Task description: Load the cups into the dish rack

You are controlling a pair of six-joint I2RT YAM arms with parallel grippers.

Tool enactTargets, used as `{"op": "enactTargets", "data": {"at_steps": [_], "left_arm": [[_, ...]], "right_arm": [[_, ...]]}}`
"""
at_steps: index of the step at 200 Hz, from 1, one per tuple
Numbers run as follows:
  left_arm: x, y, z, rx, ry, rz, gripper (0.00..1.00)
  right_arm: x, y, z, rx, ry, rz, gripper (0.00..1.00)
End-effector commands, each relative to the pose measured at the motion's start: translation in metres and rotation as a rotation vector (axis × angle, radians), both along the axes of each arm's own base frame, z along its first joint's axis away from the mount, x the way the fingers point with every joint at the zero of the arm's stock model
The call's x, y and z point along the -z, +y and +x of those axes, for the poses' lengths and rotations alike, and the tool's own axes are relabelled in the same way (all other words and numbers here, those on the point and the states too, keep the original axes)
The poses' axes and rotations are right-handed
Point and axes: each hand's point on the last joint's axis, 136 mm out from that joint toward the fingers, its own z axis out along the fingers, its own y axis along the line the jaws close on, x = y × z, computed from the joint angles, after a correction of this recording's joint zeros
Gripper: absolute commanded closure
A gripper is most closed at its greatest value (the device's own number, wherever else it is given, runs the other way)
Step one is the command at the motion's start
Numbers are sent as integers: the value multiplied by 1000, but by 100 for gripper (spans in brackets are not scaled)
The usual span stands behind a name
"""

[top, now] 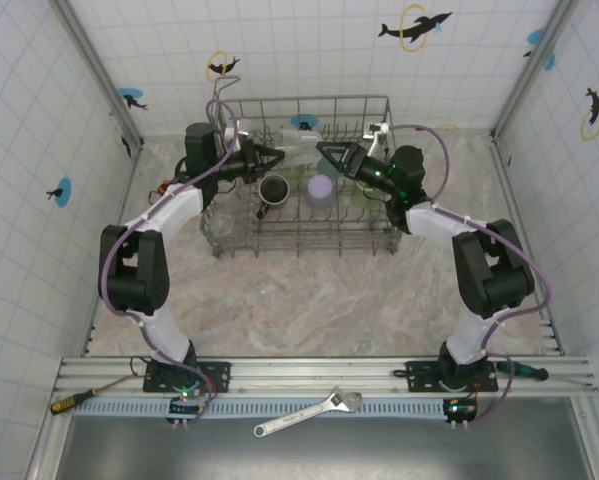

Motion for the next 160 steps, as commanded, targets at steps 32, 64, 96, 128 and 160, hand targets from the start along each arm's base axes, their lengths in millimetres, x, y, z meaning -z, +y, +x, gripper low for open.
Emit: {"op": "enactTargets", "data": {"at_steps": [32, 64, 96, 128, 160], "left_arm": [[-38, -7, -2, 56, -82, -102, 100], [-37, -11, -4, 73, -77, -104, 100], [-30, -14, -8, 82, -65, -100, 100], [-28, -18, -8, 88, -64, -100, 100], [-25, -22, -10, 97, -57, -99, 100]], "right_arm": [[-18, 7, 7, -44, -26, 112, 0], [-29, 11, 5, -87, -51, 163, 0], [-34, 13, 2, -108, -60, 193, 0], [-30, 16, 5, -114, -40, 195, 6], [-30, 16, 4, -124, -36, 210, 14]]}}
